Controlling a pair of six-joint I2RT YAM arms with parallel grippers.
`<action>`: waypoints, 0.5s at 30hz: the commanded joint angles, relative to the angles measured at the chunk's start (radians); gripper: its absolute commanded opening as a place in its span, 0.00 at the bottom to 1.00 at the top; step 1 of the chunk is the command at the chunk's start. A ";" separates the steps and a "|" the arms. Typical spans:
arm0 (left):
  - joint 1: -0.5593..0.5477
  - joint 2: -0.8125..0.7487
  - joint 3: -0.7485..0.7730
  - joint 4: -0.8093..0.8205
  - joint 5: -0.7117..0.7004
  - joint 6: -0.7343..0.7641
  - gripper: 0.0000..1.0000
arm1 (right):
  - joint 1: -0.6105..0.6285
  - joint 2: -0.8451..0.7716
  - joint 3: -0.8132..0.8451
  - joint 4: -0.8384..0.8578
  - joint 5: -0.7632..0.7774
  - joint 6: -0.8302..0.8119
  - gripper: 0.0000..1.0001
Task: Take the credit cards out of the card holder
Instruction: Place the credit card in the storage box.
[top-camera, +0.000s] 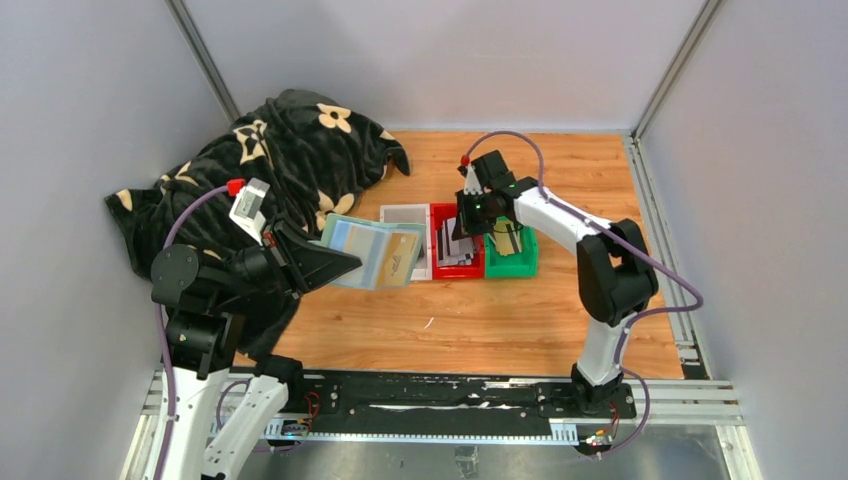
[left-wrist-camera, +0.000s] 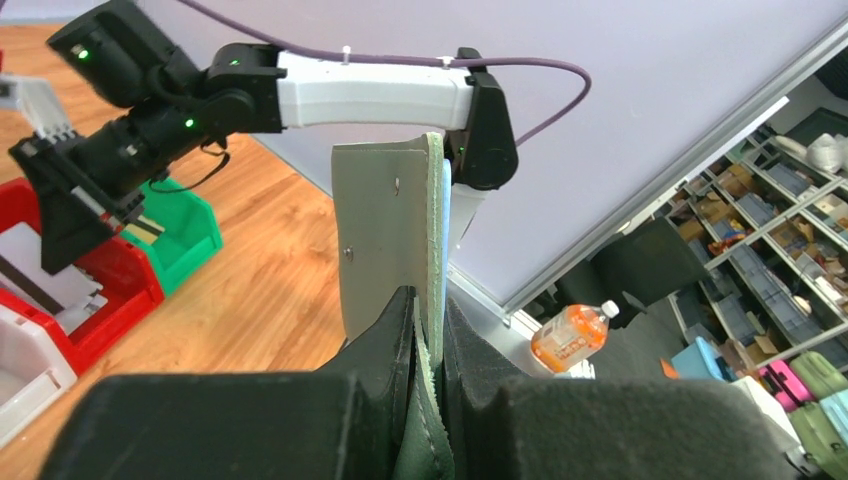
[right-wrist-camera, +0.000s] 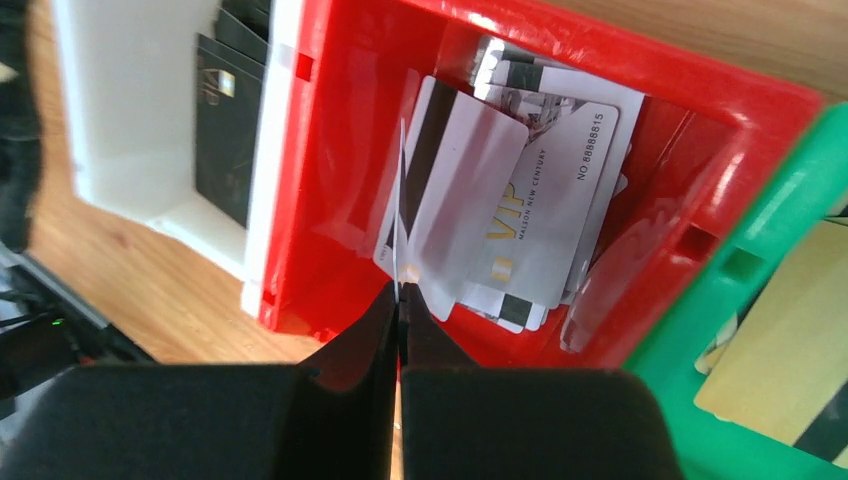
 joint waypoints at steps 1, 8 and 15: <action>0.000 -0.017 0.029 0.009 0.002 0.005 0.00 | 0.035 0.057 0.035 -0.057 0.100 -0.009 0.00; 0.000 -0.016 0.034 0.013 0.005 0.003 0.00 | 0.072 0.066 0.052 -0.049 0.158 0.006 0.19; 0.000 -0.016 0.029 0.017 0.010 0.007 0.00 | 0.093 -0.092 0.034 -0.057 0.205 0.037 0.54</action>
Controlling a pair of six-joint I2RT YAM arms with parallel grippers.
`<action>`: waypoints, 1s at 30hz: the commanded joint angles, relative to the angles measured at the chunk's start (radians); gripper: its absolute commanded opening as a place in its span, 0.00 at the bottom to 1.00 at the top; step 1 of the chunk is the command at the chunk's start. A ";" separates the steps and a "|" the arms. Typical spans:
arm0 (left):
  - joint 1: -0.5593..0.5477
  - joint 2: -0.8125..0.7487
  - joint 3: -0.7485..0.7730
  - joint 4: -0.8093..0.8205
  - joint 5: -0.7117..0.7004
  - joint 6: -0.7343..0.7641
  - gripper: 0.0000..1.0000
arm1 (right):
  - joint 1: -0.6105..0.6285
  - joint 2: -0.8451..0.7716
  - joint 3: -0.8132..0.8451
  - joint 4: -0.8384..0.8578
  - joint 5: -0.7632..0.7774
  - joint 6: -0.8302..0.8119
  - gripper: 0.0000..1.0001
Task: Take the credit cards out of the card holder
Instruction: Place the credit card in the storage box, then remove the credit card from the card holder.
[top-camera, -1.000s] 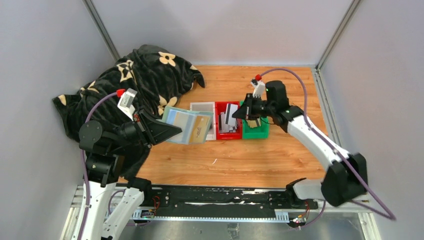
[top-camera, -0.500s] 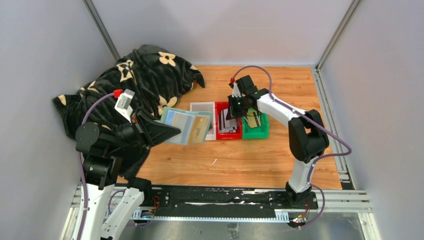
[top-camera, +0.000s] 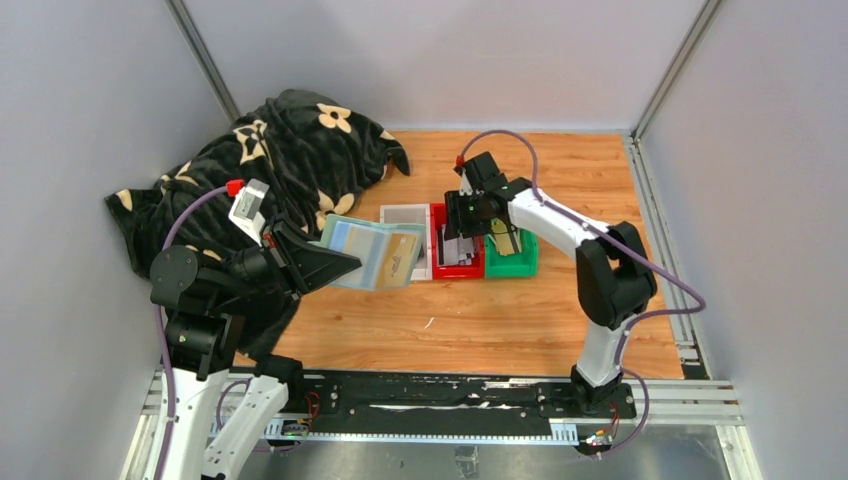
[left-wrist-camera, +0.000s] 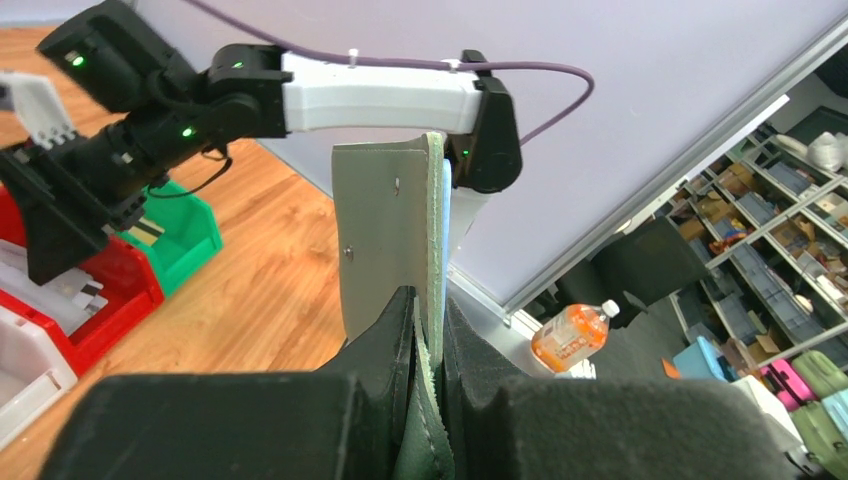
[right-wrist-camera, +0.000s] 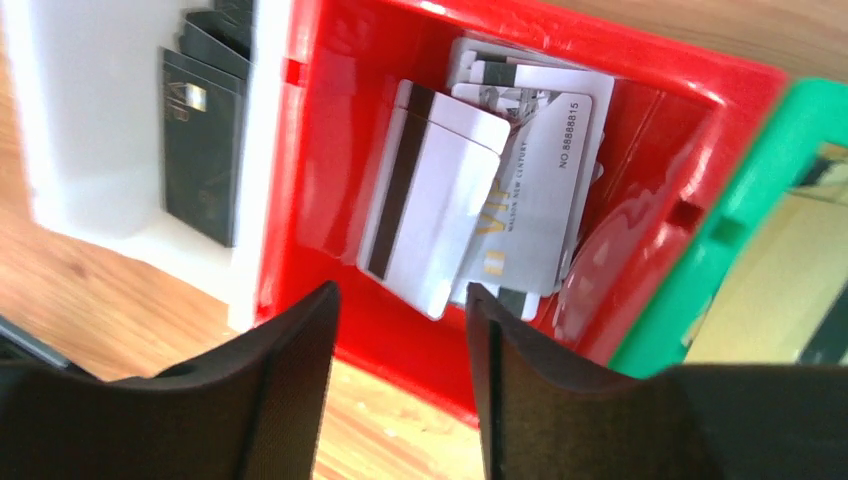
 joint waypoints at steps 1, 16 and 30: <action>0.000 -0.009 0.028 0.021 0.009 0.005 0.00 | 0.033 -0.157 0.002 -0.020 0.054 0.022 0.58; 0.000 0.007 0.017 0.123 0.013 -0.063 0.00 | 0.101 -0.912 -0.638 0.977 -0.362 0.419 0.78; 0.000 0.018 0.014 0.205 0.008 -0.120 0.00 | 0.373 -0.862 -0.660 1.387 -0.416 0.442 0.80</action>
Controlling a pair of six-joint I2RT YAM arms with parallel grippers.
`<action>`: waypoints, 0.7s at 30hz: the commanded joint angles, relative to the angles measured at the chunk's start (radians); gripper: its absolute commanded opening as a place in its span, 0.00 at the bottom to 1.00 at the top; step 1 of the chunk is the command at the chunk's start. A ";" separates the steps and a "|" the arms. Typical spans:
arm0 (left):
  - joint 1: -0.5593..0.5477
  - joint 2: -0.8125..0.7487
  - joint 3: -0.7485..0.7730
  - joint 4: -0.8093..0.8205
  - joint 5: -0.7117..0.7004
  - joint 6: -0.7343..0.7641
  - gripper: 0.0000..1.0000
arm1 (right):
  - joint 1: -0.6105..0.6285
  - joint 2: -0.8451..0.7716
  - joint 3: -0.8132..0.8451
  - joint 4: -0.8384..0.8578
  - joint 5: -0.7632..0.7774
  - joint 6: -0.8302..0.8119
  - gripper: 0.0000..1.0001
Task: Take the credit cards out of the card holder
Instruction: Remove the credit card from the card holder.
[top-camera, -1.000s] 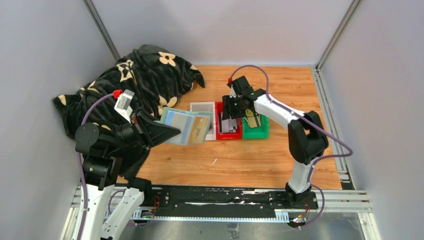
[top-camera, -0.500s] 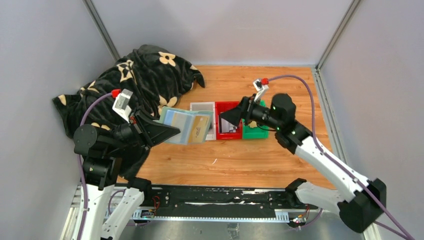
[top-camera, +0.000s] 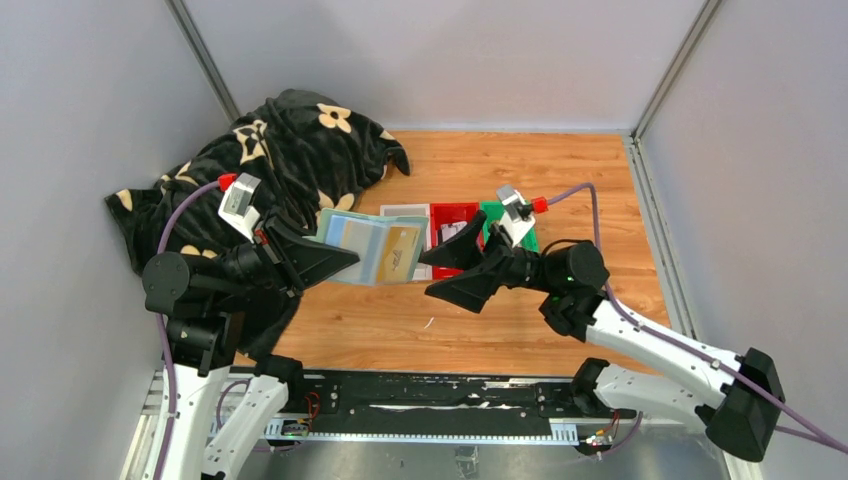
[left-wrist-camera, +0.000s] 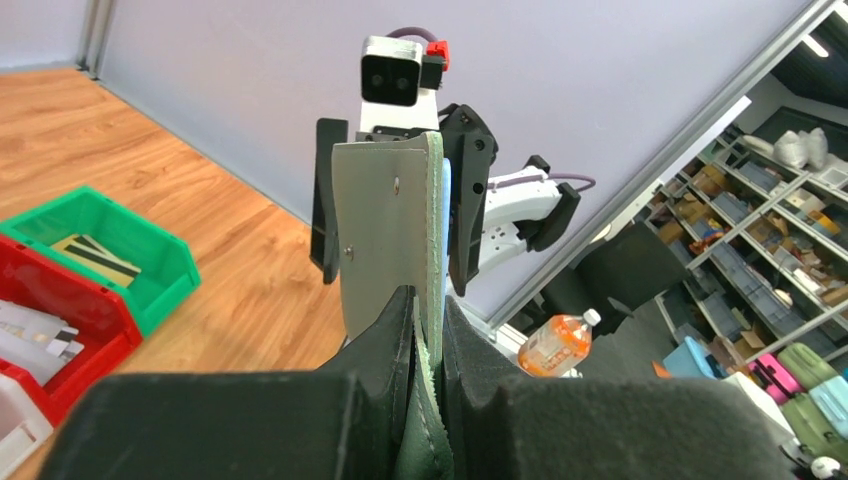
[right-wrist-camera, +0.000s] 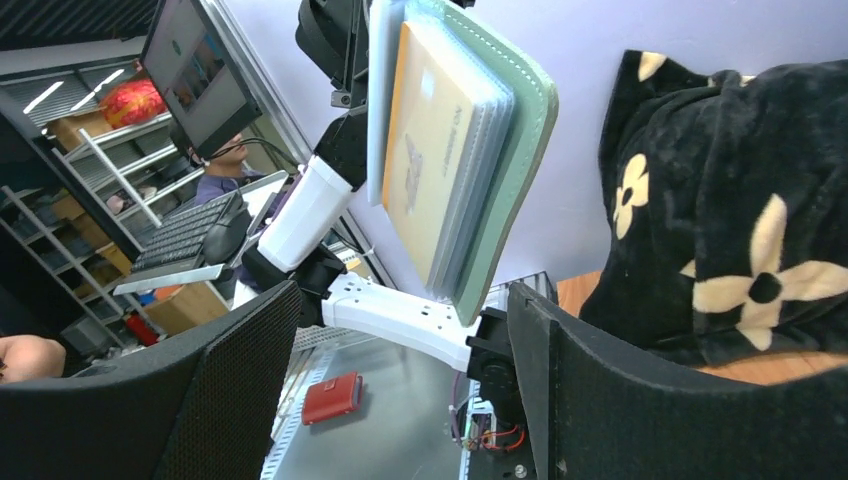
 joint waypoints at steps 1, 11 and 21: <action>0.000 0.002 0.017 0.050 0.002 -0.022 0.00 | 0.055 0.076 0.073 0.061 -0.018 -0.034 0.80; 0.000 -0.003 0.028 0.054 0.017 -0.026 0.00 | 0.130 0.148 0.136 0.008 0.032 -0.101 0.73; 0.000 -0.023 0.016 -0.068 0.020 0.112 0.05 | 0.133 0.126 0.203 -0.169 0.032 -0.093 0.00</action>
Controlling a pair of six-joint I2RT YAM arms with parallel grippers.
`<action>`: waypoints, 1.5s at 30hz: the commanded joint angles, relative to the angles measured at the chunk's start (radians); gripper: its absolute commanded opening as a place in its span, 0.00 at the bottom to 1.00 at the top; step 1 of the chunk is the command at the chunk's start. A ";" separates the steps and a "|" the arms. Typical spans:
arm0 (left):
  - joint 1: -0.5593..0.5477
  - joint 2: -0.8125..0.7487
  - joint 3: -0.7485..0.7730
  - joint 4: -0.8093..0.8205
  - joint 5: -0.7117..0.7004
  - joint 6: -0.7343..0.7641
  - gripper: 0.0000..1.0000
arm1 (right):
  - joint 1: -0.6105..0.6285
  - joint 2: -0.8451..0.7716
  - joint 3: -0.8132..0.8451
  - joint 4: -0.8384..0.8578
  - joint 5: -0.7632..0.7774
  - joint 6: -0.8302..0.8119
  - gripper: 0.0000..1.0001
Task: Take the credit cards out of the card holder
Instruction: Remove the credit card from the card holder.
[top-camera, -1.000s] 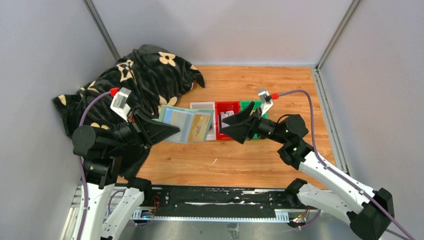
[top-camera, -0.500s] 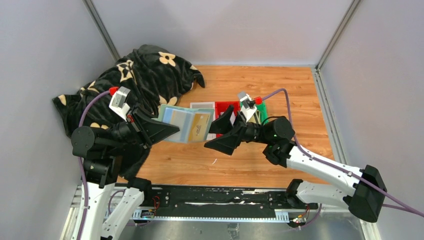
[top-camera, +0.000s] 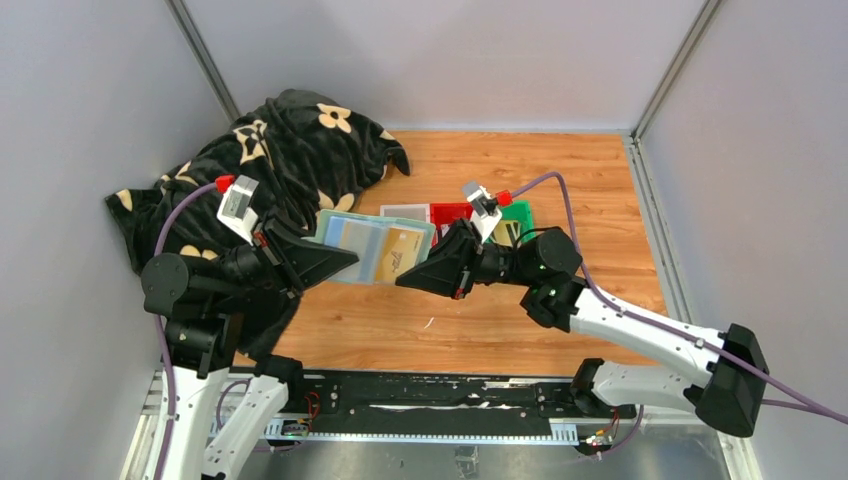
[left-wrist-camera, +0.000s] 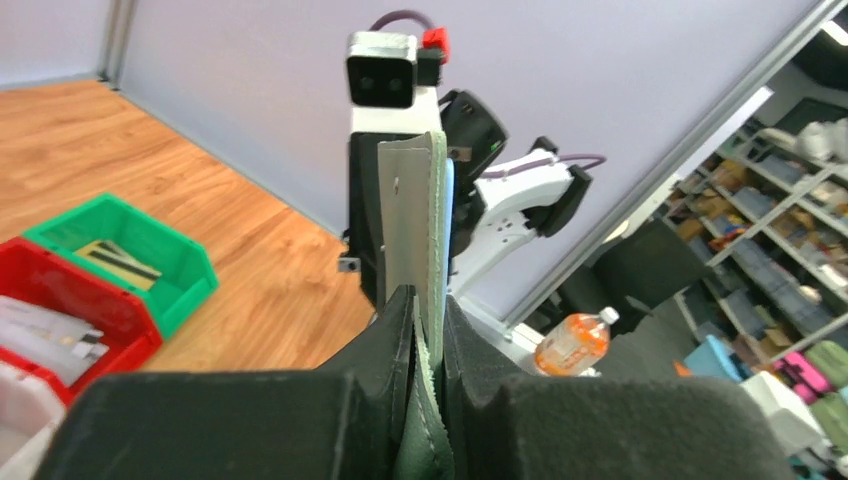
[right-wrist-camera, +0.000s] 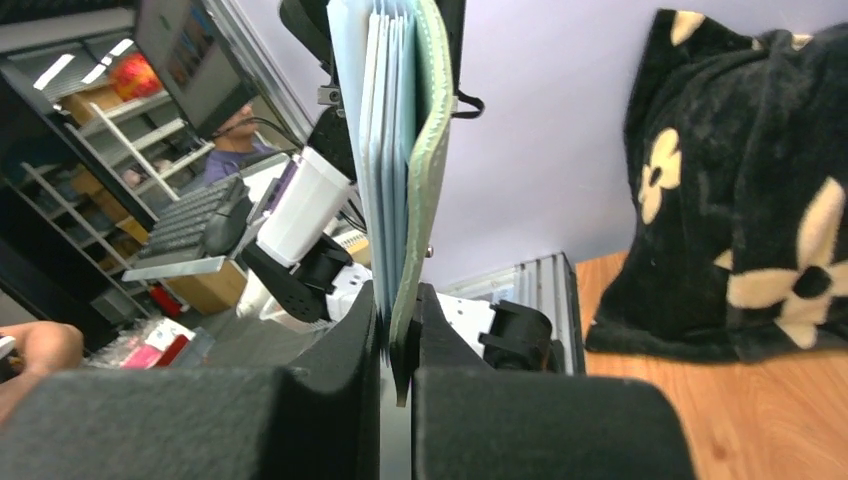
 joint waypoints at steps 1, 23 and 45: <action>-0.001 -0.023 0.022 -0.125 0.013 0.156 0.16 | 0.012 -0.070 0.088 -0.249 0.032 -0.096 0.00; -0.002 0.043 0.204 -0.840 0.018 1.135 0.90 | 0.150 0.220 0.777 -1.717 0.226 -0.762 0.00; -0.057 -0.003 0.038 -0.902 0.205 1.172 0.65 | 0.283 0.467 1.107 -1.838 0.190 -0.889 0.00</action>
